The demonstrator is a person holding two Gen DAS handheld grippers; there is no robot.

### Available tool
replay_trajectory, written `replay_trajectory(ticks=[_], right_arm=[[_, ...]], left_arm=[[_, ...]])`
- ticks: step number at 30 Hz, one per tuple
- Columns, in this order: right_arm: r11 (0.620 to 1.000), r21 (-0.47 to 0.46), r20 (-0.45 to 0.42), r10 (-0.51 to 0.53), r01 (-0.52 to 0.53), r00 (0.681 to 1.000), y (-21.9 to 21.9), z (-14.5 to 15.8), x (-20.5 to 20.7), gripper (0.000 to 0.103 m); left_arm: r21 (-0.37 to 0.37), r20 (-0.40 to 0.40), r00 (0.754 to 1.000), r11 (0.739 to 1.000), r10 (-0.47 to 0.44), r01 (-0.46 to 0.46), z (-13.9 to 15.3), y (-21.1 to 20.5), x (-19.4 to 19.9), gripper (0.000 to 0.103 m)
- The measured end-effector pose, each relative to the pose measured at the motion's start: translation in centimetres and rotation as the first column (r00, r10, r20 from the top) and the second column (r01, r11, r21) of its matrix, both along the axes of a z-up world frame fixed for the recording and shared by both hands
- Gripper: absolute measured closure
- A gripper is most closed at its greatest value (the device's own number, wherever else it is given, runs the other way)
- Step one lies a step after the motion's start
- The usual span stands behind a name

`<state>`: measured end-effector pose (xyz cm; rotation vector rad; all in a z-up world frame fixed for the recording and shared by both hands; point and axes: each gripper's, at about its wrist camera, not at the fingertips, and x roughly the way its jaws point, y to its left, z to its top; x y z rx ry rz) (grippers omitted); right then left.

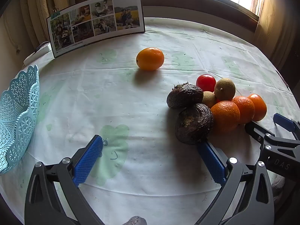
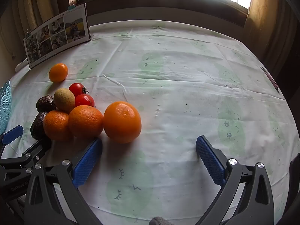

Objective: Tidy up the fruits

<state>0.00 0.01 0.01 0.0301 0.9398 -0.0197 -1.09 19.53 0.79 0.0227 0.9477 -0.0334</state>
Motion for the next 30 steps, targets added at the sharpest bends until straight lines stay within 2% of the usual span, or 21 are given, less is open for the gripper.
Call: replay_trajectory(ticks=[21,30], right_arm=[[1.0,0.003,-0.004,0.001,-0.001,1.0,-0.15,-0.06,0.05,0.005],[1.0,0.011,-0.011,0.027,-0.027,1.0,-0.21,-0.03,-0.34,0.005]], left_arm=[[0.002,-0.001,1.0,1.0,-0.003,0.003,-0.04,0.04,0.04,0.002],[0.007,-0.013,0.998,0.998,-0.055,0.055,-0.03,0.19,0.43,0.002]])
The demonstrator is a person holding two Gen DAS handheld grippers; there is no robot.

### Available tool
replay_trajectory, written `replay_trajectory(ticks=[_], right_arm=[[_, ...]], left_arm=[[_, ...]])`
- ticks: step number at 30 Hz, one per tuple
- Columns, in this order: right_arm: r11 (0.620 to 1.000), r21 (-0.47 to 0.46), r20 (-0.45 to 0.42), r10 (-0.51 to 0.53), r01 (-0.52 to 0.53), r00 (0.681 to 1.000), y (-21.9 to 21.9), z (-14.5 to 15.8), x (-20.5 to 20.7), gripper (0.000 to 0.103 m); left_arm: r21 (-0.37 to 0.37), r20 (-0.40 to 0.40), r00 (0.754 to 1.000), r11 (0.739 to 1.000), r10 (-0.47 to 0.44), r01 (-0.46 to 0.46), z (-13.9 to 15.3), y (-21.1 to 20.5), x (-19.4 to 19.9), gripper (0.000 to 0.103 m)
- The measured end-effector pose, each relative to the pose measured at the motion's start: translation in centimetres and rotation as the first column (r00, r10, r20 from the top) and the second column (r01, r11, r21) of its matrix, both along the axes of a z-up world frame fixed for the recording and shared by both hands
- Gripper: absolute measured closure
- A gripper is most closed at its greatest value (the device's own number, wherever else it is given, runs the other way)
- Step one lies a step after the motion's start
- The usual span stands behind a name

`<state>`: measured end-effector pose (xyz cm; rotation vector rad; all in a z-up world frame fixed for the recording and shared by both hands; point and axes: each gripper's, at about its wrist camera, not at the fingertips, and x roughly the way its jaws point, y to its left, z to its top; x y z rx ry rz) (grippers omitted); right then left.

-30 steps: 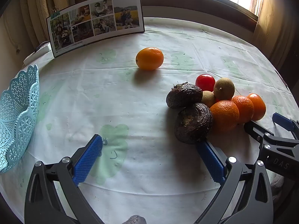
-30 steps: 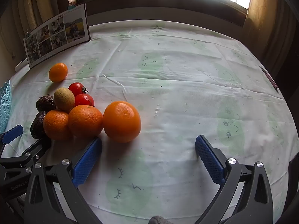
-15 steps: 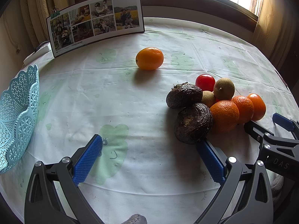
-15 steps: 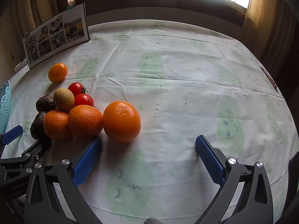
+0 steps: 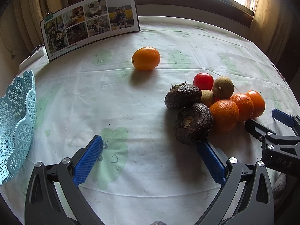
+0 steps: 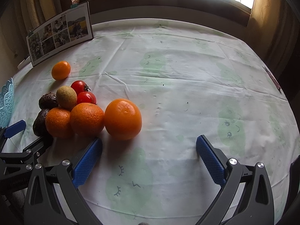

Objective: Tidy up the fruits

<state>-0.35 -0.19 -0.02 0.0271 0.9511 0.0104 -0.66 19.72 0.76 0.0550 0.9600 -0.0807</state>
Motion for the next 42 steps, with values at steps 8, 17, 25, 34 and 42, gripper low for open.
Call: replay_trajectory(ticks=[8,17,25,34,42], right_arm=[[1.0,-0.011,-0.002,0.025,-0.025,1.0,0.1,0.0,-0.5,0.005],[0.999,-0.015,-0.003,0.043,-0.044,0.999,0.2,0.1,-0.9,0.005],[0.997,0.042,0.027,0.068,-0.069,0.997,-0.5,0.6,-1.6,0.005],[0.994,0.094,0.099,0.045,-0.055,0.994,-2.1,2.0,-2.4,0.005],[0.989,0.141,0.105,0.032,-0.047,0.994,-3.1,2.1,-2.4,0.016]], left_arm=[[-0.001,0.003,1.0,1.0,-0.012,0.012,0.0,-0.1,-0.1,0.002],[-0.021,0.003,0.999,0.999,-0.033,0.033,0.3,0.3,-0.1,0.002],[0.022,0.067,0.997,0.999,-0.03,0.029,1.8,0.1,-0.3,0.002],[0.014,0.132,0.99,0.999,-0.042,0.04,4.2,-0.1,-0.6,0.002],[-0.004,0.158,0.987,0.999,-0.044,0.045,5.2,0.3,-1.2,0.002]])
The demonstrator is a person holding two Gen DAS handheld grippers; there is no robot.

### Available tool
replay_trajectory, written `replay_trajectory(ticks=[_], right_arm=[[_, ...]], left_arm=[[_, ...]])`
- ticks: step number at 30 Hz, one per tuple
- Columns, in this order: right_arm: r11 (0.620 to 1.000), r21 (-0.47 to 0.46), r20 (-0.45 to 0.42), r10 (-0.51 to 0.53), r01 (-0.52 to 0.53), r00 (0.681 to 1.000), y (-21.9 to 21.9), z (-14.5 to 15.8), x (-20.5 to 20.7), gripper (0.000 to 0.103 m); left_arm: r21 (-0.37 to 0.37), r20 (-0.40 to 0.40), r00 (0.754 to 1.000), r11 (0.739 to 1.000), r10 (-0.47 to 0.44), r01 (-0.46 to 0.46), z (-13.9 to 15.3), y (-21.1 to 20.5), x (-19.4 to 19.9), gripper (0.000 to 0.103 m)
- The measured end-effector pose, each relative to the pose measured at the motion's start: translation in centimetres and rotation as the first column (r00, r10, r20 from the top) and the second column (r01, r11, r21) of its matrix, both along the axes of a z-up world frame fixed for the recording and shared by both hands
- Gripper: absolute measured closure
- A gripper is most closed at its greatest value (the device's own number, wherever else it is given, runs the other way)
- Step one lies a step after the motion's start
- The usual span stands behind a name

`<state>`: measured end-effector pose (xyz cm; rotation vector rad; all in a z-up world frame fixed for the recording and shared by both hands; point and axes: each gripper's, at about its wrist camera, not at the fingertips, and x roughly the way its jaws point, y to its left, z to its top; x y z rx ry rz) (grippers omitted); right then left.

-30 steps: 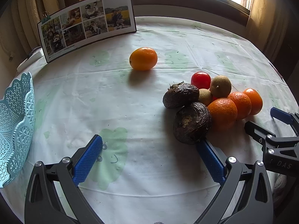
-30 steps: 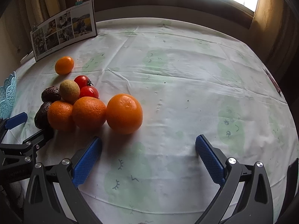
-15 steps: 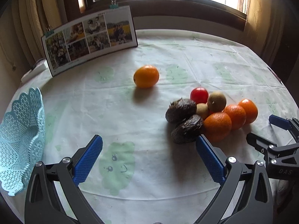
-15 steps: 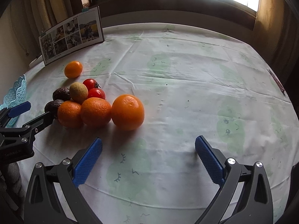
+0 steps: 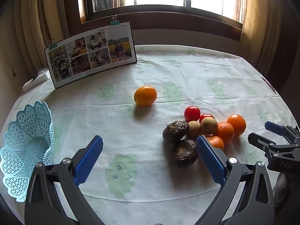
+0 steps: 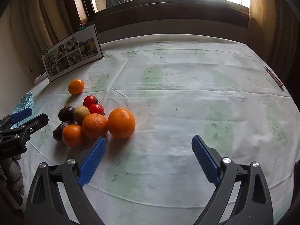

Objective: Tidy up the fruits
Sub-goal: 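Grasp a small orange with the left gripper while the right gripper grasps another orange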

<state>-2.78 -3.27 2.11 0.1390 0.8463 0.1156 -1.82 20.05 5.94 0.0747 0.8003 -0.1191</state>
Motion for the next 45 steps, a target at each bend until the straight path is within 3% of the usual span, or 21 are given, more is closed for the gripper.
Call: replay_trajectory(ticks=[7,16,32,45], right_arm=[[0.999,-0.009,-0.009,0.043,-0.043,0.999,1.4,-0.2,1.2,0.031],[0.998,-0.007,-0.016,0.057,-0.057,0.998,2.0,-0.5,2.2,0.032],[0.999,0.017,-0.007,0.047,-0.047,0.999,1.8,-0.7,2.8,0.033],[0.997,0.044,-0.003,0.058,-0.058,0.998,1.5,-0.7,2.8,0.036]], left_arm=[[-0.003,0.019,0.999,0.999,0.035,-0.035,0.6,1.2,1.2,0.002],[0.009,0.029,0.998,0.998,0.058,-0.058,0.7,1.6,3.4,0.002],[0.041,-0.021,0.998,0.997,0.067,-0.067,-1.7,0.8,8.6,0.002],[-0.012,-0.087,0.996,1.0,-0.007,0.006,-3.3,-0.4,12.0,0.028]])
